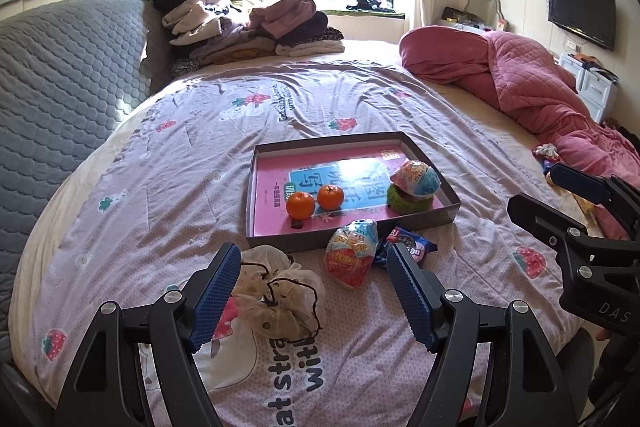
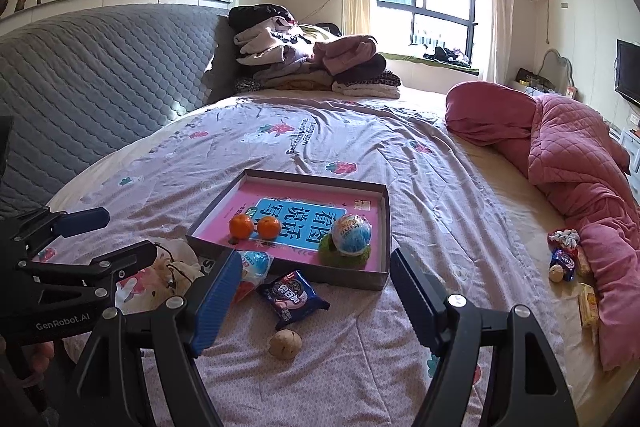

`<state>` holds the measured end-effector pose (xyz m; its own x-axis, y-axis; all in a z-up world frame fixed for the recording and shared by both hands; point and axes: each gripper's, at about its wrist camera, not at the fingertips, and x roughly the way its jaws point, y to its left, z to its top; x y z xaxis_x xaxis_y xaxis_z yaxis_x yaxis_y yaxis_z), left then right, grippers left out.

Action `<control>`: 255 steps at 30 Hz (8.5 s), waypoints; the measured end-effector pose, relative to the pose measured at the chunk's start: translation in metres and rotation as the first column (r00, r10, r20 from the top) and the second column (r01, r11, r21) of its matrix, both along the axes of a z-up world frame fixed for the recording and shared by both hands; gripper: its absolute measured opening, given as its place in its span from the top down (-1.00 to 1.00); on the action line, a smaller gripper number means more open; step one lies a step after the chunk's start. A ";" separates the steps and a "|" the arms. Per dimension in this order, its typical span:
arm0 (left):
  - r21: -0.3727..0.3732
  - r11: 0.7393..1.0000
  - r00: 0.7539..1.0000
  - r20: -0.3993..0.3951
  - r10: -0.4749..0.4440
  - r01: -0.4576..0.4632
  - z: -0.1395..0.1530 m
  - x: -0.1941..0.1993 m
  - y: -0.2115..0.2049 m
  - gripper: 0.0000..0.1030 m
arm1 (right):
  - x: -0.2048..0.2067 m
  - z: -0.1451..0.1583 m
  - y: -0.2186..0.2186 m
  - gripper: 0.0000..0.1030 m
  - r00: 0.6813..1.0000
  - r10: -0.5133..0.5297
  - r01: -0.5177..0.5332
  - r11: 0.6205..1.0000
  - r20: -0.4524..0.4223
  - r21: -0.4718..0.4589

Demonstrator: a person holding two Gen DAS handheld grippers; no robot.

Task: Organize objects
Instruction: 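Move both grippers toward the items lying beside the tray, then approach the King Egg bag with left gripper while right approaches the biscuit pack, then close left gripper on the King Egg bag while right closes on the biscuit pack, then lift the King Egg bag with left while right carries the biscuit pack toward the tray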

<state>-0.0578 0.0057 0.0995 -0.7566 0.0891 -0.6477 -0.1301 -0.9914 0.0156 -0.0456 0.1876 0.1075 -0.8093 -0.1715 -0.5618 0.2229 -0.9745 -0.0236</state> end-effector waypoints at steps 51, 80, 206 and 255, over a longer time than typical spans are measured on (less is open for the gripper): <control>-0.063 0.995 0.993 0.089 -0.076 0.082 -0.065 -0.001 0.017 -0.49 | -0.011 -0.048 -0.007 -0.47 0.994 0.025 -0.030 0.999 0.107 0.038; -0.067 0.983 0.981 0.108 -0.163 0.171 -0.111 -0.029 0.027 -0.49 | -0.046 -0.095 -0.019 -0.47 0.978 0.055 -0.074 0.993 0.199 0.090; -0.055 0.978 0.973 0.130 -0.192 0.200 -0.140 -0.115 0.027 -0.03 | -0.125 -0.147 -0.030 -0.01 0.904 0.188 -0.220 0.975 0.384 0.041; -0.026 0.992 0.991 -0.044 -0.128 0.127 -0.031 -0.059 0.008 -0.03 | -0.076 -0.049 -0.020 -0.01 0.968 0.177 -0.178 0.984 0.180 -0.010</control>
<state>-0.1173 0.0135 0.0687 -0.7688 0.1723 -0.6158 -0.2538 -0.9661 0.0466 -0.1221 0.1673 0.0583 -0.6521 -0.2993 -0.6966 0.3936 -0.9189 0.0264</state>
